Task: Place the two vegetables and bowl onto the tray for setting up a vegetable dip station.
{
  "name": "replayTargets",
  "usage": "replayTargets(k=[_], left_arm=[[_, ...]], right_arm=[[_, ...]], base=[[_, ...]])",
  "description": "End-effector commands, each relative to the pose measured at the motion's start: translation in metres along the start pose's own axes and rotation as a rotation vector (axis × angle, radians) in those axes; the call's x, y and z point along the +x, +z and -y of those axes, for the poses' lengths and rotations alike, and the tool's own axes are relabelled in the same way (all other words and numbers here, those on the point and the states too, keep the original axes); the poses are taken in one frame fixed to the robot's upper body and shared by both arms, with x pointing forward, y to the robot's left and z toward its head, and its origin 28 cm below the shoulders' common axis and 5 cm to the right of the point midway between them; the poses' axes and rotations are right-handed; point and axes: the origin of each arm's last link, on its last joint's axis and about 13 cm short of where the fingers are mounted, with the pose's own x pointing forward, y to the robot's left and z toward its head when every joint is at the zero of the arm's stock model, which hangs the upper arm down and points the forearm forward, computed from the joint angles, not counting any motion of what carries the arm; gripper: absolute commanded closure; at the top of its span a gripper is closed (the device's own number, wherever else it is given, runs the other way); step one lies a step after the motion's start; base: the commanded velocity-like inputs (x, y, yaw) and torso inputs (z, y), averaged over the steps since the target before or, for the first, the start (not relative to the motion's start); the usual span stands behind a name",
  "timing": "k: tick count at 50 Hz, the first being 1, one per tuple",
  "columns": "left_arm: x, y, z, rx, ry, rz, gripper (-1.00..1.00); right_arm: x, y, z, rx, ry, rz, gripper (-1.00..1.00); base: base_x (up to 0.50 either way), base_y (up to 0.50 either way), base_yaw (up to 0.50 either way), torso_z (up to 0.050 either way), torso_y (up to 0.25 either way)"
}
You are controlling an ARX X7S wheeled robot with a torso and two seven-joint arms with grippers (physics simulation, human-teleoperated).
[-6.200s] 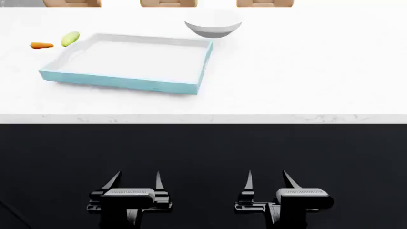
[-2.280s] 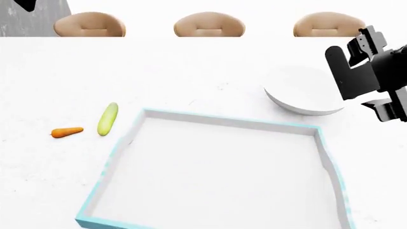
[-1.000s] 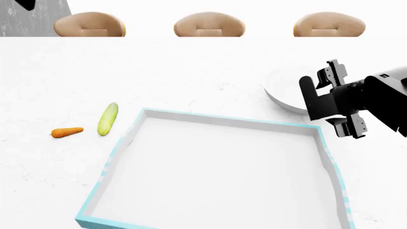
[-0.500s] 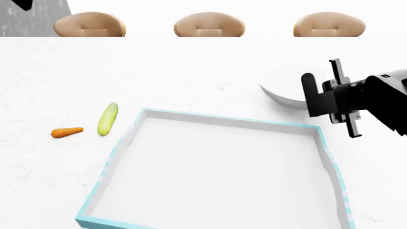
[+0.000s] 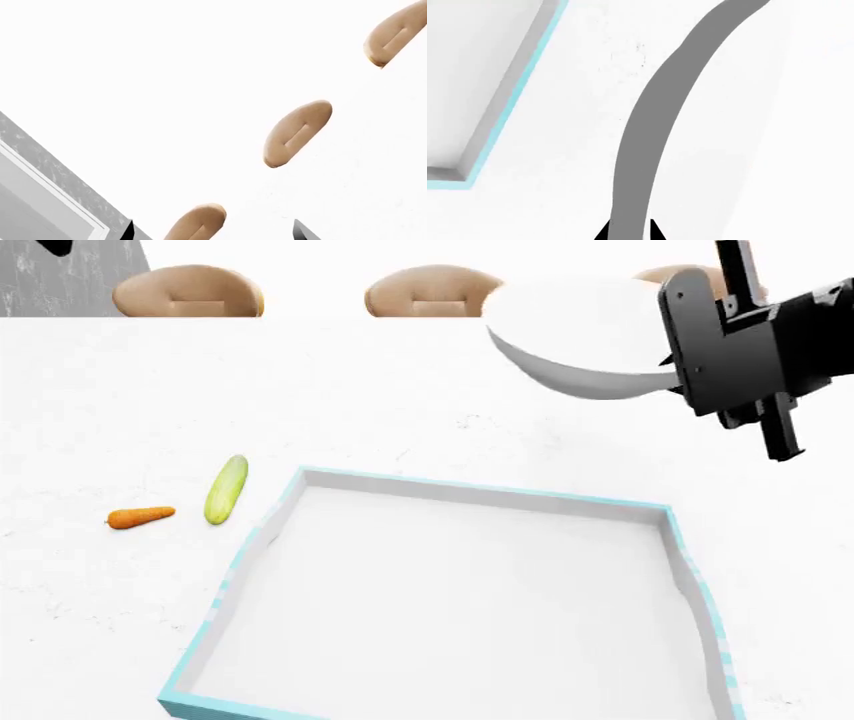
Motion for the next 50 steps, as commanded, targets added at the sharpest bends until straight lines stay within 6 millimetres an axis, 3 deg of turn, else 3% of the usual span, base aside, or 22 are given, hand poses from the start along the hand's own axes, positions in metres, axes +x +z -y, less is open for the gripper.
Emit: replayTargets(k=[1,7,16,30,42,50], left_arm=[[0.007,0.004,-0.001,0.006,-0.001,0.012,-1.0],[0.016,0.006,0.002,0.011,-0.023,0.022,-1.0],[0.011,0.009,0.0,0.014,-0.017,0.016,-1.0],[0.008,0.009,0.002,0.008,-0.017,0.018,-1.0],[0.007,0.005,0.003,-0.001,-0.014,0.014,-1.0],[0.007,0.005,0.003,-0.001,-0.015,0.012,-1.0]], right_arm=[[-0.059,0.047,0.01,-0.07,0.014,0.192,1.0],[-0.07,0.075,-0.004,-0.045,0.088,0.34,1.0],[-0.067,0.096,-0.024,-0.026,0.154,0.445,1.0],[-0.047,0.103,-0.048,-0.118,0.207,0.449,1.0],[-0.032,0.101,-0.052,-0.194,0.2,0.442,1.0],[-0.033,0.095,-0.059,-0.182,0.188,0.414,1.0]], base=[[0.0,0.0,0.0,0.0,0.0],[0.0,0.0,0.0,0.0,0.002],[0.0,0.0,0.0,0.0,0.0],[0.0,0.0,0.0,0.0,0.0],[0.0,0.0,0.0,0.0,0.0],[0.0,0.0,0.0,0.0,0.001]])
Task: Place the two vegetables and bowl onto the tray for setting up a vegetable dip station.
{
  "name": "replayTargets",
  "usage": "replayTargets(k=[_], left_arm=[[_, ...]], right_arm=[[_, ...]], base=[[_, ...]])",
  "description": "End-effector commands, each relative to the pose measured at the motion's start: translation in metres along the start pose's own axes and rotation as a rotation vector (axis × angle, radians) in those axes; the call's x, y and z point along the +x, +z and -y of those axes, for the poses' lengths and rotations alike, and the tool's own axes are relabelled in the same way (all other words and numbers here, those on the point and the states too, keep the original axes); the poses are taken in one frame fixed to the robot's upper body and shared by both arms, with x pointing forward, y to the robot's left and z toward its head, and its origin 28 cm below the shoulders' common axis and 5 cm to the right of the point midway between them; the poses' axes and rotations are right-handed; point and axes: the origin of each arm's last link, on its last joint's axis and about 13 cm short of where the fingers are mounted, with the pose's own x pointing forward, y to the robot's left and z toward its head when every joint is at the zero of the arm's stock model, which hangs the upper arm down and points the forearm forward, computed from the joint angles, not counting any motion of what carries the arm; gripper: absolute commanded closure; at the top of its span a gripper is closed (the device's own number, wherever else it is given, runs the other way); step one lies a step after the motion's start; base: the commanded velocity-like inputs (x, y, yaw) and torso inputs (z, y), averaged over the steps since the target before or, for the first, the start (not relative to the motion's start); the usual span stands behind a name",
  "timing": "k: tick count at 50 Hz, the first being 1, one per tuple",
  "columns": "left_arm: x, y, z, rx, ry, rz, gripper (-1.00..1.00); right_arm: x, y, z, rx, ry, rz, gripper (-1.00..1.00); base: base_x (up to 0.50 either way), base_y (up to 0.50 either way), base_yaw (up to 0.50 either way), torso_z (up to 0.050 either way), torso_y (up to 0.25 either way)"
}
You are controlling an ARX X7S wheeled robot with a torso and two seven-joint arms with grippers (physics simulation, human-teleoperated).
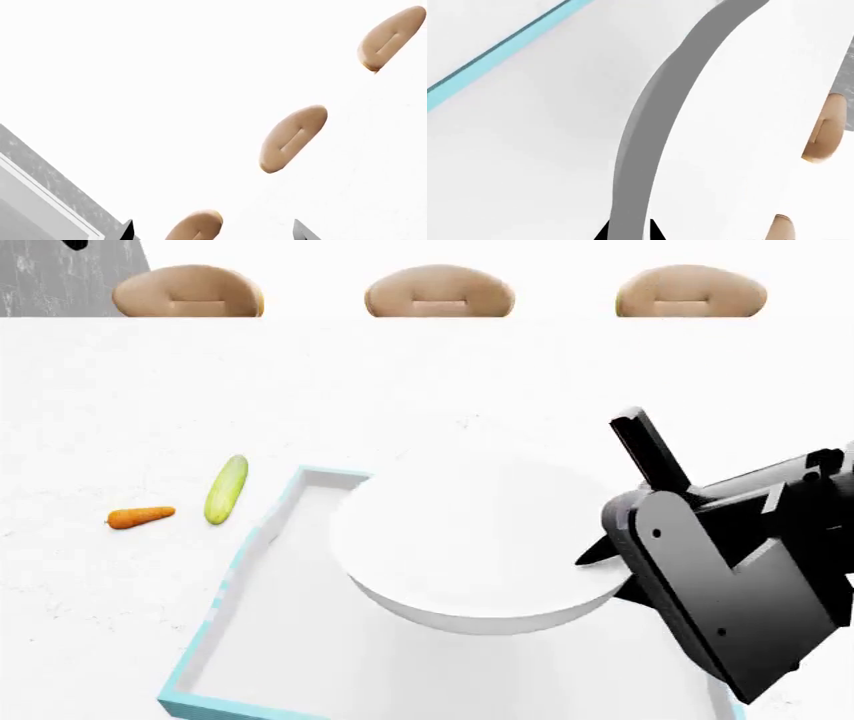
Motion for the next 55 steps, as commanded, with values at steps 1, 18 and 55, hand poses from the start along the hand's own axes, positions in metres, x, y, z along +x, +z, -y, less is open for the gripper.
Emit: replayTargets(k=[1,18,55], left_arm=[[0.0,-0.001,0.001,-0.003,0.001,-0.003,-1.0],[0.003,0.001,0.001,0.0,-0.006,0.001,-1.0],[-0.005,0.0,0.002,-0.007,0.004,-0.005,-1.0]], right_arm=[[0.0,-0.003,-0.008,-0.024,-0.022,-0.033,1.0],[0.001,-0.011,-0.037,0.031,-0.036,-0.066,1.0],[0.011,-0.025,-0.064,0.113,-0.091,-0.133,1.0]], base=[[0.0,0.0,0.0,0.0,0.0],[0.0,0.0,0.0,0.0,0.0],[0.0,0.0,0.0,0.0,0.001]])
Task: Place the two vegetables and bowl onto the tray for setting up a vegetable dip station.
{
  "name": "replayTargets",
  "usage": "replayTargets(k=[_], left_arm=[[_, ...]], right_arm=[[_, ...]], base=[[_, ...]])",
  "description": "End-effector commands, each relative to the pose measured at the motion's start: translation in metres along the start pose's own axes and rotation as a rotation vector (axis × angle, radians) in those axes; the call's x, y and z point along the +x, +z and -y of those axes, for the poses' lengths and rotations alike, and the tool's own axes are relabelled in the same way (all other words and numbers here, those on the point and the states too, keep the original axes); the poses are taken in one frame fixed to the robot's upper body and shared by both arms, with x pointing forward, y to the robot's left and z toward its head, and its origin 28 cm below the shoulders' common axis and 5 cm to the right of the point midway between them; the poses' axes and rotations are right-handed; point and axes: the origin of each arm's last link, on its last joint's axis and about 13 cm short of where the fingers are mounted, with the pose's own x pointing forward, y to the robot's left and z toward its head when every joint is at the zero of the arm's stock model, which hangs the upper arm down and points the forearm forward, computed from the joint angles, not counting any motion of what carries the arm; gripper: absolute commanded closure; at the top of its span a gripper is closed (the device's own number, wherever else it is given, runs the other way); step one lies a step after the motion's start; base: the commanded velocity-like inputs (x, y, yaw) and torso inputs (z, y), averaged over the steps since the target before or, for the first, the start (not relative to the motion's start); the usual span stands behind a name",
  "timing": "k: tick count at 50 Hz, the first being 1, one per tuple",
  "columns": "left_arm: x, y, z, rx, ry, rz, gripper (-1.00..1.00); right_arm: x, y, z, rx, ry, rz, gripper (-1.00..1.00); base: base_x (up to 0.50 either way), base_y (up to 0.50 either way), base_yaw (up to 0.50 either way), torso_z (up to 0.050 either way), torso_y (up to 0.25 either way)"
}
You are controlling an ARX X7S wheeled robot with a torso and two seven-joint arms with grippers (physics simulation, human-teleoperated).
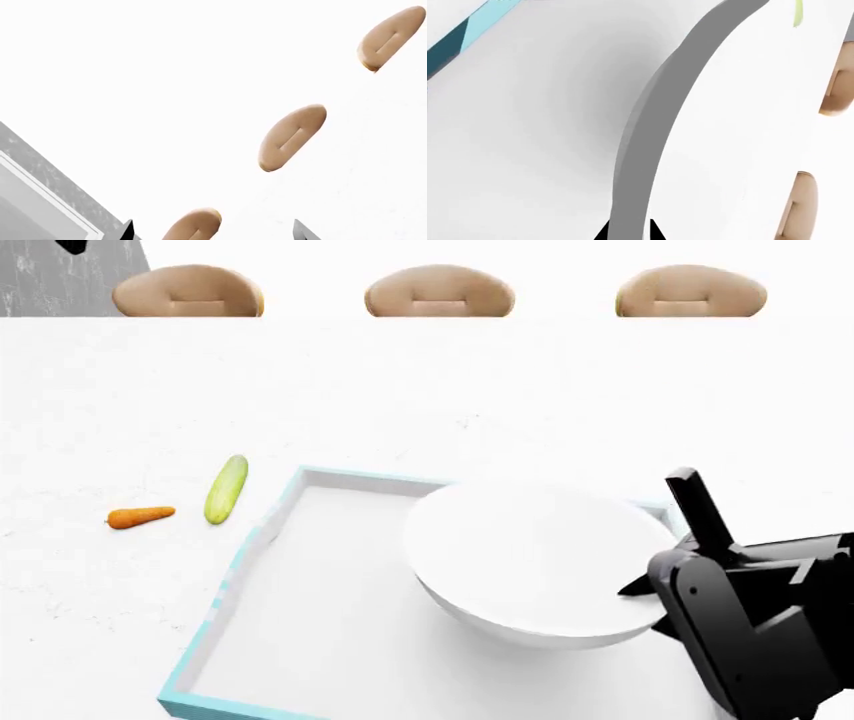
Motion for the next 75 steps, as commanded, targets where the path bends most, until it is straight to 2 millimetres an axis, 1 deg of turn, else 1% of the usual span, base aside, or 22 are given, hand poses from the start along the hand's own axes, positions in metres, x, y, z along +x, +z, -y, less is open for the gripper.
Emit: replayTargets(k=[1,18,22,37,53,54,75], left_arm=[[-0.002,0.001,0.0,0.001,0.002,-0.001,-1.0],[-0.001,-0.001,0.001,-0.005,0.002,-0.001,-1.0],[0.0,-0.003,0.003,-0.008,-0.001,-0.002,-1.0],[0.002,-0.004,0.005,-0.012,-0.004,-0.002,-1.0],[0.001,-0.004,0.005,-0.016,-0.004,0.004,-1.0],[0.001,-0.004,0.005,-0.015,-0.004,0.004,-1.0],[0.003,-0.004,0.005,-0.016,-0.005,0.007,-1.0]], right_arm=[[-0.002,-0.006,-0.002,0.01,-0.053,-0.041,1.0],[0.006,-0.008,-0.005,0.018,-0.047,-0.037,1.0],[0.012,-0.008,-0.009,0.024,-0.044,-0.028,1.0],[0.02,-0.008,-0.017,0.047,-0.022,-0.005,1.0],[0.023,-0.006,-0.023,0.069,0.002,-0.006,1.0],[0.023,-0.006,-0.023,0.069,0.002,-0.007,-1.0],[0.022,-0.006,-0.022,0.088,0.02,-0.02,-1.0]], base=[[0.0,0.0,0.0,0.0,0.0],[0.0,0.0,0.0,0.0,0.0],[0.0,0.0,0.0,0.0,0.0],[0.0,0.0,0.0,0.0,0.001],[0.0,0.0,0.0,0.0,0.0],[0.0,0.0,0.0,0.0,0.0],[0.0,0.0,0.0,0.0,0.0]])
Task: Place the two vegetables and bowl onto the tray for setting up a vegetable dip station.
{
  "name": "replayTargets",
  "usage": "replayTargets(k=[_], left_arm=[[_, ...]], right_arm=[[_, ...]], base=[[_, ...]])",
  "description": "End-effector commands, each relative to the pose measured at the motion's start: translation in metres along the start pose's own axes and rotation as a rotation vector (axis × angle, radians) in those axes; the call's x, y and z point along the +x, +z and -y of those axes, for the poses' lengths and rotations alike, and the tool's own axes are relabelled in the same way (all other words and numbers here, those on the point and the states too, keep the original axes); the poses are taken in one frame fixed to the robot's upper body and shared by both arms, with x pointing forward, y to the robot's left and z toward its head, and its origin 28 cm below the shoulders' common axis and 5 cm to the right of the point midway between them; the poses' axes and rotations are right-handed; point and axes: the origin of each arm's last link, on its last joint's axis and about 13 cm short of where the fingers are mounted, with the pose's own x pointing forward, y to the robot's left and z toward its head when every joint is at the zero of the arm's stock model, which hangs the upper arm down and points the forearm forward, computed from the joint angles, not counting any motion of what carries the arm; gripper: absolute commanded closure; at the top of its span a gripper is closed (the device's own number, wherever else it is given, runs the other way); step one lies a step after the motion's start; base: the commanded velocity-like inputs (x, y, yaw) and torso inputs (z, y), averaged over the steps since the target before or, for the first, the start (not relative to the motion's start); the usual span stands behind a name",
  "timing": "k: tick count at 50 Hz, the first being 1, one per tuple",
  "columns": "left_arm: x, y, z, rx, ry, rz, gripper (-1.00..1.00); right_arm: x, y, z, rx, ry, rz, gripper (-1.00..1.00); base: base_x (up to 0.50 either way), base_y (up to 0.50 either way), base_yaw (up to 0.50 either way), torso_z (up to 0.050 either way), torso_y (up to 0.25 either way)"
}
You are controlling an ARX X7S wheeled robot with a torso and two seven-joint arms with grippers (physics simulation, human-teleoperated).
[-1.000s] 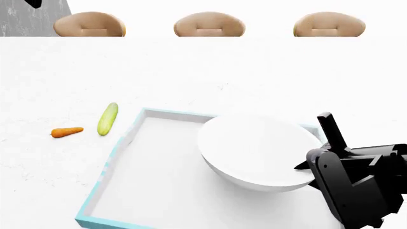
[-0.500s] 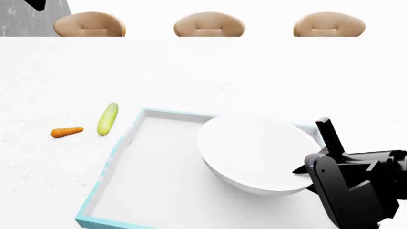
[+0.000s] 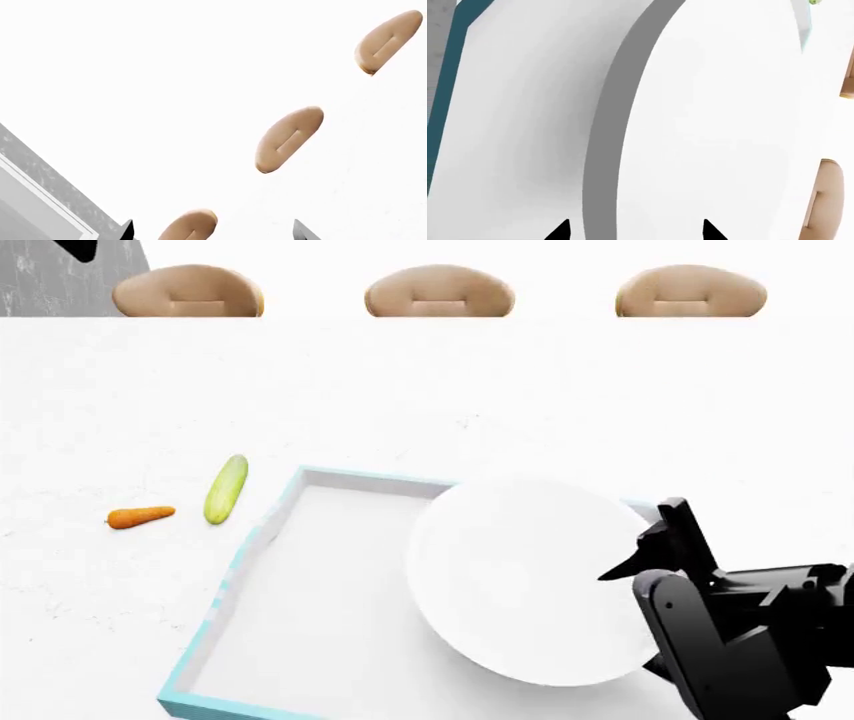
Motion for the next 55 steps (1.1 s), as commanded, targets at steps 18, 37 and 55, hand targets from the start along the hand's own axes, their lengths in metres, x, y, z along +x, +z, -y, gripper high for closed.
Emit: replayTargets(k=[18,37,55], left_arm=[[0.008,0.001,0.0,-0.001,-0.006,0.019,-1.0],[0.033,0.002,0.001,-0.02,-0.022,0.078,-1.0],[0.061,-0.066,0.046,-0.21,-0.244,-0.268,-1.0]], right_arm=[[-0.045,0.022,0.011,0.094,0.038,-0.024,-1.0],[-0.134,0.056,0.024,0.213,0.097,-0.177,-1.0],[-0.164,0.055,0.069,0.764,-0.617,0.052,-1.0]], base=[[0.0,0.0,0.0,0.0,0.0],[0.0,0.0,0.0,0.0,0.0],[0.0,0.0,0.0,0.0,0.0]])
